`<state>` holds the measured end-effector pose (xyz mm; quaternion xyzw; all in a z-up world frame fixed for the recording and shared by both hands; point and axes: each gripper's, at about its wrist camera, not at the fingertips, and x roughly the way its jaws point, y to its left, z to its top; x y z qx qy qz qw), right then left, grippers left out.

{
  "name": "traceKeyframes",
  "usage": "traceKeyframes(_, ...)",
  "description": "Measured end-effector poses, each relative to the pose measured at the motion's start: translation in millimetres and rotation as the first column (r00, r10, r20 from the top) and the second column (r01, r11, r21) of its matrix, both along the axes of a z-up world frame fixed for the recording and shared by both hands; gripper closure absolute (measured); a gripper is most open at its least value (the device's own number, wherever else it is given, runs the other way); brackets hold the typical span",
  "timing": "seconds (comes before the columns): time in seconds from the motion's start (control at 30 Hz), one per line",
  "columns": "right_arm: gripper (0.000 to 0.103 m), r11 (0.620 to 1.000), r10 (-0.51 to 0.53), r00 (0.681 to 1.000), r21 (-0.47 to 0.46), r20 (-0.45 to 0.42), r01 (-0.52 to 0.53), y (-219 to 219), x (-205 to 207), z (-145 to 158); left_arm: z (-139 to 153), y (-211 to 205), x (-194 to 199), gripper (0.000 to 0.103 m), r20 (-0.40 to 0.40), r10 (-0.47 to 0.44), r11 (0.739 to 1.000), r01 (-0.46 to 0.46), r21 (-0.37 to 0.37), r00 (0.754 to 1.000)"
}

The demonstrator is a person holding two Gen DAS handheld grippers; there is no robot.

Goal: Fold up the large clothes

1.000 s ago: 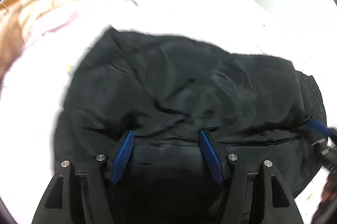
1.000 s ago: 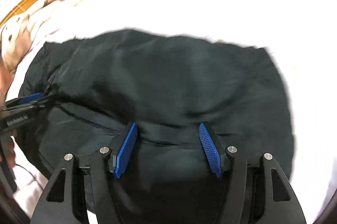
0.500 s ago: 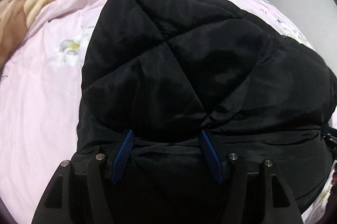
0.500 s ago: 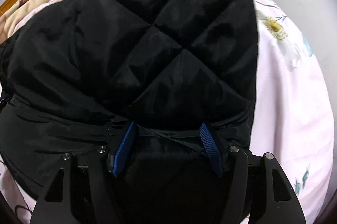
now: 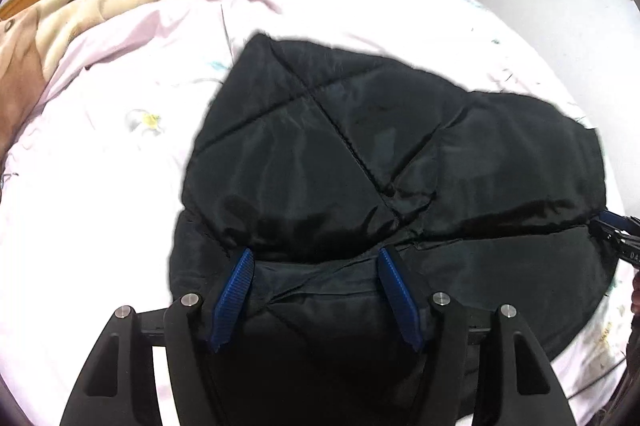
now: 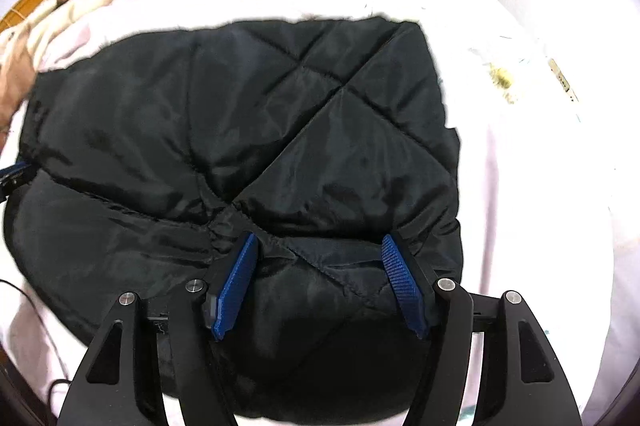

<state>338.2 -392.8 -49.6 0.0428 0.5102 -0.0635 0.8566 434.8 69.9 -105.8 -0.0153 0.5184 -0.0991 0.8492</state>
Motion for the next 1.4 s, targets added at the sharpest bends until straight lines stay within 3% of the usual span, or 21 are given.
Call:
traceKeyframes(0.07, 0.038, 1.0, 0.001, 1.0, 0.024, 0.022, -0.002, -5.5, -7.8, 11.7, 11.1, 10.3, -2.2, 0.034, 0.024, 0.003, 1.0, -0.003, 0.031, 1.0)
traceKeyframes(0.17, 0.028, 0.997, -0.006, 0.998, 0.078, 0.061, 0.002, -21.4, -22.7, 25.5, 20.2, 31.0, -4.0, 0.025, 0.044, 0.005, 0.999, -0.007, 0.039, 0.999)
traceKeyframes(0.27, 0.027, 0.993, -0.027, 0.997, 0.115, 0.079, 0.018, -41.2, -35.8, 30.5, 13.7, 48.5, 2.1, 0.024, -0.011, 0.01, 0.999, -0.01, 0.043, 1.0)
traceKeyframes(0.33, 0.027, 0.994, -0.045, 0.997, 0.105, 0.069, 0.037, -50.7, -43.6, 27.1, 4.7, 54.3, 2.4, 0.024, -0.051, 0.013, 0.998, -0.01, 0.059, 0.999)
traceKeyframes(0.5, 0.026, 0.981, -0.073, 0.997, 0.181, 0.017, 0.068, -81.7, -47.2, 20.7, -15.9, 63.0, 0.5, 0.016, -0.116, -0.021, 0.999, 0.016, -0.037, 0.993)
traceKeyframes(0.67, 0.023, 0.97, -0.029, 0.999, 0.242, -0.017, 0.032, -82.7, -21.9, -13.0, -29.0, 34.9, 7.5, 0.003, -0.146, -0.05, 0.999, 0.047, -0.027, 0.988)
traceKeyframes(0.73, 0.008, 0.948, -0.035, 0.999, 0.315, -0.039, 0.045, -88.7, -10.5, -28.4, -39.8, 29.2, 16.4, 0.0, -0.169, -0.063, 0.998, 0.06, -0.026, 0.984)
traceKeyframes(0.8, 0.001, 0.93, -0.031, 0.998, 0.363, -0.054, 0.048, -90.9, -0.7, -42.8, -53.4, 28.2, 23.0, 0.0, -0.205, -0.073, 0.997, 0.063, -0.052, 0.976)
traceKeyframes(0.97, 0.001, 0.883, 0.033, 0.998, 0.469, -0.059, -0.001, -88.5, 12.1, -63.1, -71.1, 35.3, 34.1, 0.0, -0.269, -0.102, 0.987, 0.065, -0.144, 0.958)
traceKeyframes(1.1, 0.0, 0.872, 0.072, 0.997, 0.488, -0.041, -0.043, -85.2, 16.5, -67.9, -84.3, 38.4, 42.3, 0.0, -0.332, -0.113, 0.974, 0.039, -0.222, 0.936)
traceKeyframes(1.27, 0.001, 0.853, 0.101, 0.994, 0.518, -0.047, -0.063, -72.6, 24.5, -73.9, -89.4, 32.9, 44.3, 0.0, -0.359, -0.101, 0.974, 0.019, -0.227, 0.928)
traceKeyframes(1.37, 0.009, 0.867, 0.122, 0.991, 0.491, -0.048, -0.083, -64.0, 21.7, -67.6, -82.7, 30.9, 42.3, 0.016, -0.359, -0.1, 0.973, 0.015, -0.232, 0.928)
traceKeyframes(1.4, 0.017, 0.869, 0.127, 0.991, 0.487, -0.043, -0.09, -61.4, 21.9, -65.2, -79.9, 29.9, 40.9, 0.021, -0.355, -0.099, 0.972, 0.015, -0.233, 0.93)
